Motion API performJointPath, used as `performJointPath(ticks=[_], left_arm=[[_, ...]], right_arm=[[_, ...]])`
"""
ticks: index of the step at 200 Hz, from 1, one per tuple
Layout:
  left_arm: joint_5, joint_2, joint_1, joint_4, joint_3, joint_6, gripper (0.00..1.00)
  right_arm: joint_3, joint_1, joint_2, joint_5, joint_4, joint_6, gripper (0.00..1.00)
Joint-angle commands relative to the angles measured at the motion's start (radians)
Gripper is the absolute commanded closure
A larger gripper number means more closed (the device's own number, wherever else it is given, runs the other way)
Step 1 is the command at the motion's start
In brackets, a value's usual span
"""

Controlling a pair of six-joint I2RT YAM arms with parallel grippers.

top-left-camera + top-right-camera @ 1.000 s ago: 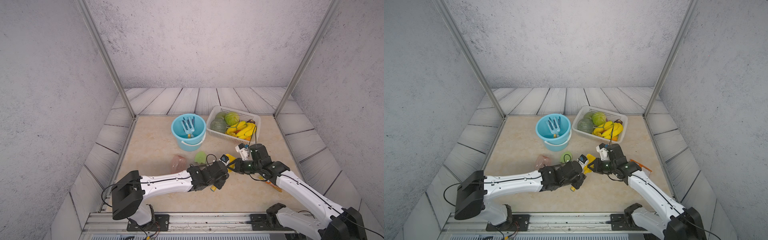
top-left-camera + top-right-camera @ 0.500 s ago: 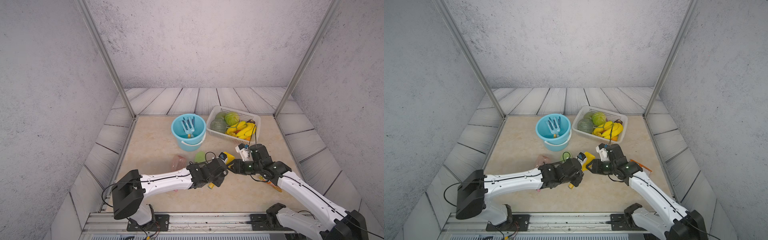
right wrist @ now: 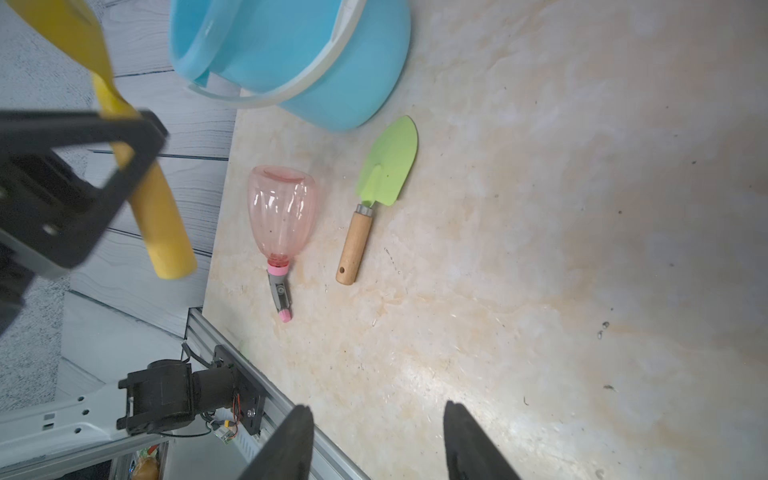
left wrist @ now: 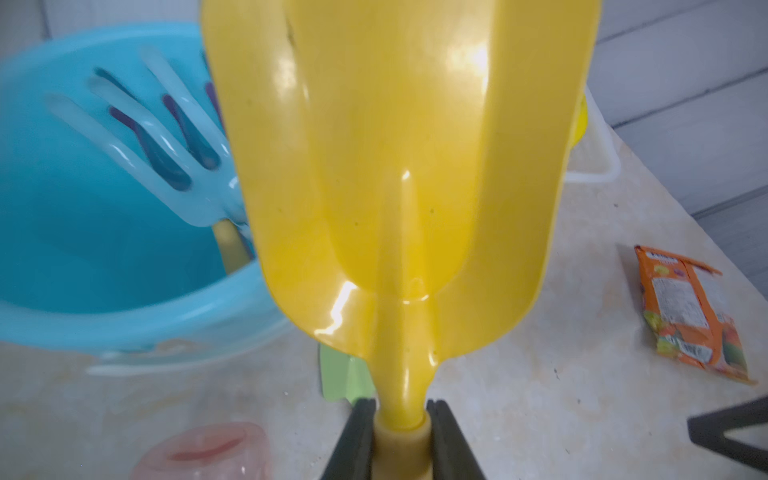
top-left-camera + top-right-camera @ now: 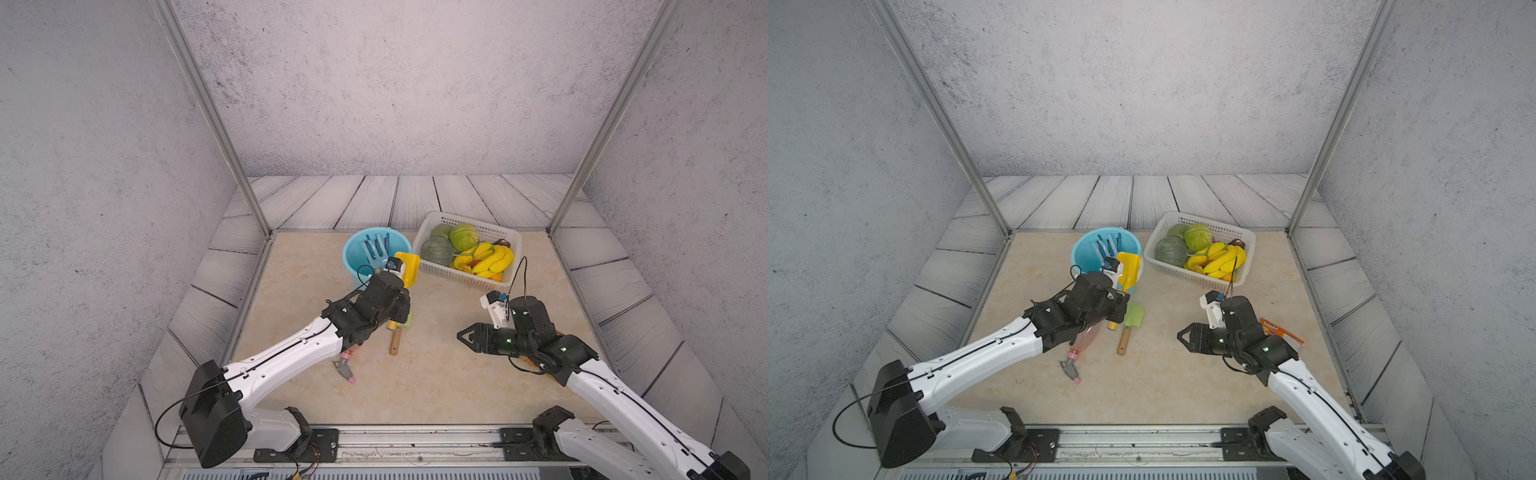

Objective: Organize the gardening tools
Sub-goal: Pick up the gardening tool from the center of the board, then place the gardening tool in the container.

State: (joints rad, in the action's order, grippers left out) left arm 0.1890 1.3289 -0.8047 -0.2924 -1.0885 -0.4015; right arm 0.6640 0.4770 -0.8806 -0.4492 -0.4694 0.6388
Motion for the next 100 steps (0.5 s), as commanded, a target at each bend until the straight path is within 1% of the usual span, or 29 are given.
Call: performJointPath(ticks=[1, 31, 67, 100], left_arm=[[0.012, 0.013, 0.068, 0.021, -0.087, 0.05, 1.0], [0.001, 0.072, 0.16, 0.095, -0.17, 0.079, 1.0], [-0.024, 0.203, 0.246, 0.172, -0.291, 0.102, 1.0], [-0.022, 0.319, 0.289, 0.343, -0.309, 0.131, 1.0]], right_arm=[[-0.002, 0.004, -0.018, 0.004, 0.012, -0.009, 0.44], [0.002, 0.004, -0.042, -0.006, 0.01, -0.024, 0.44], [-0.008, 0.004, -0.07, -0.009, 0.018, -0.031, 0.45], [-0.018, 0.004, -0.094, -0.003, 0.033, -0.038, 0.44]])
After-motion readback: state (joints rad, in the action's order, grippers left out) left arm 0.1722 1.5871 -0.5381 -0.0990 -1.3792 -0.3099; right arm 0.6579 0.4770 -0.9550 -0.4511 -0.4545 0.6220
